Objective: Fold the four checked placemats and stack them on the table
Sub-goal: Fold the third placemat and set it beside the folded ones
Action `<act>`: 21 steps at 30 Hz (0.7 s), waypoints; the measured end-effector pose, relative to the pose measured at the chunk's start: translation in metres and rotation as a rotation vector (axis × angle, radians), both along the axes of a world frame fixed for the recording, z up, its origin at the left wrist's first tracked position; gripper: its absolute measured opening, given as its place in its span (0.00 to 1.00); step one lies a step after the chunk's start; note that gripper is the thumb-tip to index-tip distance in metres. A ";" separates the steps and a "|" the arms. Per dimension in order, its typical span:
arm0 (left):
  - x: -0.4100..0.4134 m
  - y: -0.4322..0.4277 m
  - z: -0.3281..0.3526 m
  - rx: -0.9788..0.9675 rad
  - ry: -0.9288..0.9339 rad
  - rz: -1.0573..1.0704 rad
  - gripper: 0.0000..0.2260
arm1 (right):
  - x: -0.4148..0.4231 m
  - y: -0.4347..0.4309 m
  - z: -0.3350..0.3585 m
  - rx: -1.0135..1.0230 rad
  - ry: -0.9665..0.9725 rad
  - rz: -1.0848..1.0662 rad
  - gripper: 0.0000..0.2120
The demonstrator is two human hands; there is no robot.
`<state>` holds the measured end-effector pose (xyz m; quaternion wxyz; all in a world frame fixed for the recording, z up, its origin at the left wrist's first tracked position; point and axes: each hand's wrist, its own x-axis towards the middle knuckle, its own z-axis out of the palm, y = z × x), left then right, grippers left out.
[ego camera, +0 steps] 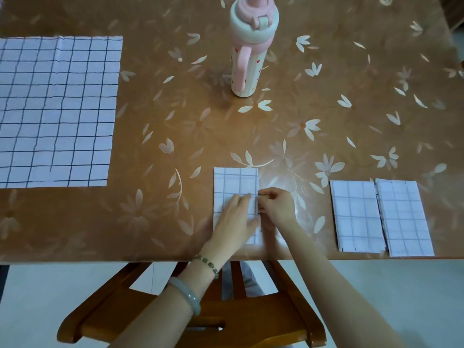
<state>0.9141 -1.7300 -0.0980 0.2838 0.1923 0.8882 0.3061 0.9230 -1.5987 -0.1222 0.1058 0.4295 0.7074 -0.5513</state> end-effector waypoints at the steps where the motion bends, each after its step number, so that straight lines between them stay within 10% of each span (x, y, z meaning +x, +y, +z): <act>1: -0.005 -0.011 -0.003 -0.004 0.080 0.008 0.25 | 0.000 0.001 -0.001 0.049 -0.003 0.024 0.09; 13: -0.032 -0.050 -0.055 -0.375 0.449 -0.325 0.33 | -0.001 -0.002 -0.004 0.330 0.044 0.256 0.12; 21: -0.032 -0.050 -0.062 -0.427 0.417 -0.337 0.35 | -0.020 -0.022 -0.029 0.845 0.517 0.864 0.19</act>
